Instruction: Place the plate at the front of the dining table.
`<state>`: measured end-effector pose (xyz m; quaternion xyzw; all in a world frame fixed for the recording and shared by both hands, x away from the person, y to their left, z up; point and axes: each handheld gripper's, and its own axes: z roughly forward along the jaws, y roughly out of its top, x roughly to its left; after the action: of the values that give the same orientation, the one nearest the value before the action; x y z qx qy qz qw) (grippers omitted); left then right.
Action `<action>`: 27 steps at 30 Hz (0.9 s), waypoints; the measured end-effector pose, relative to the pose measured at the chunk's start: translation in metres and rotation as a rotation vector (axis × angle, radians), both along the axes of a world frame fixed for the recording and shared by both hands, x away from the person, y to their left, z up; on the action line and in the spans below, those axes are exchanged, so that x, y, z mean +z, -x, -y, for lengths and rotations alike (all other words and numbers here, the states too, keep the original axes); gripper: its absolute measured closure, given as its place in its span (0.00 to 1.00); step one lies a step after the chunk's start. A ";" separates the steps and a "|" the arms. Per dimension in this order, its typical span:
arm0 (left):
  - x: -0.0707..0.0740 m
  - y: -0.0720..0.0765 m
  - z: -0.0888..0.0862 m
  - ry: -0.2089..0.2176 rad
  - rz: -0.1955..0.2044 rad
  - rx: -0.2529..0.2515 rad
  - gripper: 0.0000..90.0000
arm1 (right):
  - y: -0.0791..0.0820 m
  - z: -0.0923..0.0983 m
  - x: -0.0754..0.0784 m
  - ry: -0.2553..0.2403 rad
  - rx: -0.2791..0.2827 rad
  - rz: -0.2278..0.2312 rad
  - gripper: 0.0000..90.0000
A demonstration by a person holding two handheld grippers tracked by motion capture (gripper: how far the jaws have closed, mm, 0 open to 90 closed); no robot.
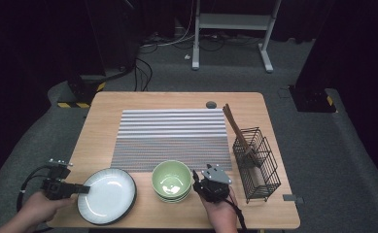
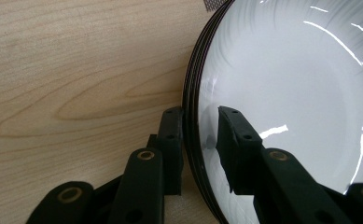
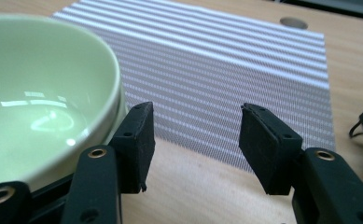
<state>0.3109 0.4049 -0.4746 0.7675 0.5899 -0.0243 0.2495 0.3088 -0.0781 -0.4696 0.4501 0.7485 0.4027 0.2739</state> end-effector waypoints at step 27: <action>0.001 0.002 0.001 0.005 0.056 0.059 0.84 | 0.004 -0.030 0.040 -0.082 0.038 0.082 0.48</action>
<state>0.3089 0.4037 -0.4736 0.7495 0.6050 0.0031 0.2687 0.3052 -0.0479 -0.4298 0.4296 0.7279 0.4564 0.2780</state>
